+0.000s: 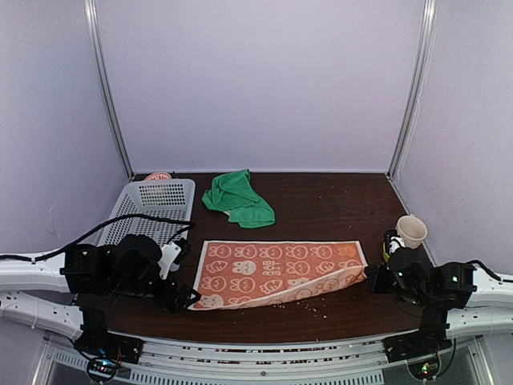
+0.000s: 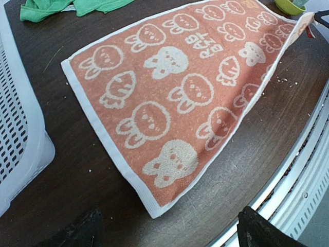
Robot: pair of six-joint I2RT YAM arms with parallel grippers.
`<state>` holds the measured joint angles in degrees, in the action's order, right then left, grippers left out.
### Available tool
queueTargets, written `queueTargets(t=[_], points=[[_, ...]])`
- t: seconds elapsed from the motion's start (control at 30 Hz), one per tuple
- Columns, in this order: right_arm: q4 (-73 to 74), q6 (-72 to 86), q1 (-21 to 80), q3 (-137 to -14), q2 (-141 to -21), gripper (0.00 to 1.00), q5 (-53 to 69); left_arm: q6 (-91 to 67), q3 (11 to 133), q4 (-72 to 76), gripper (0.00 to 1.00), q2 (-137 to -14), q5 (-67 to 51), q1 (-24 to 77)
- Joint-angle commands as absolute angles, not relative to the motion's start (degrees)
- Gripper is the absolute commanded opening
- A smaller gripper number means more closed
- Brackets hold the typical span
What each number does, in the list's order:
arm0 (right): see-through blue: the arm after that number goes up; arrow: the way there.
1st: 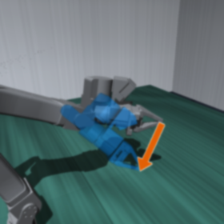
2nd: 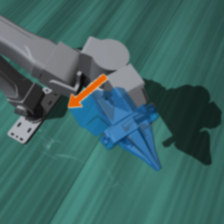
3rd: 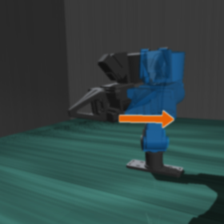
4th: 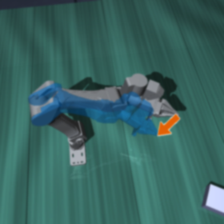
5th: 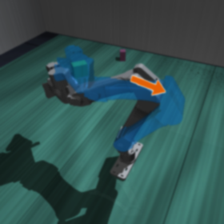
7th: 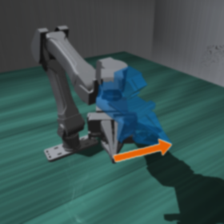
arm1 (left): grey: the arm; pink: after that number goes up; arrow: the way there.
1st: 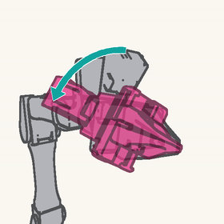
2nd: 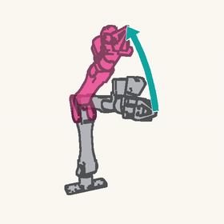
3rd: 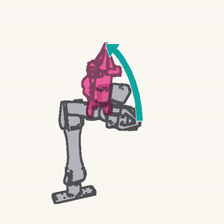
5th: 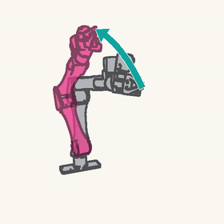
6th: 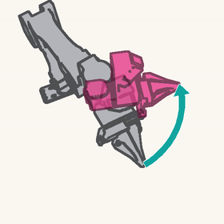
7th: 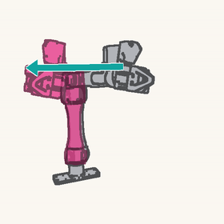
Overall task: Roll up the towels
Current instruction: Pick up the towel from the center of the board.
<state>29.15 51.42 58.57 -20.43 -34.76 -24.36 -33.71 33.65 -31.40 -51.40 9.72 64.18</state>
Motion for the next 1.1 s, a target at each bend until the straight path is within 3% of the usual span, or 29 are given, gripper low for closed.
queueTargets(t=[0.0,0.27,0.57,0.93,1.07], points=[[29.3,52.0,57.1,-22.4,-33.9,0.0,-23.4,-28.7,33.9,-28.9,0.93,-51.8,8.1,64.7],[28.8,49.8,55.4,-24.4,-35.7,0.0,-22.3,-27.6,38.2,-35.6,0.94,-61.6,18.1,70.7],[27.4,48.3,52.8,-24.3,-35.7,0.0,-20.1,-24.4,43.4,-38.1,0.83,-74.0,23.7,71.0],[27.7,48.2,52.2,-24.0,-34.6,0.0,-19.3,-20.9,45.7,-37.5,0.79,-76.4,17.7,72.9],[27.7,48.2,52.2,-24.0,-34.6,0.0,-19.3,-20.6,45.9,-36.5,0.71,-78.2,14.9,73.2]])
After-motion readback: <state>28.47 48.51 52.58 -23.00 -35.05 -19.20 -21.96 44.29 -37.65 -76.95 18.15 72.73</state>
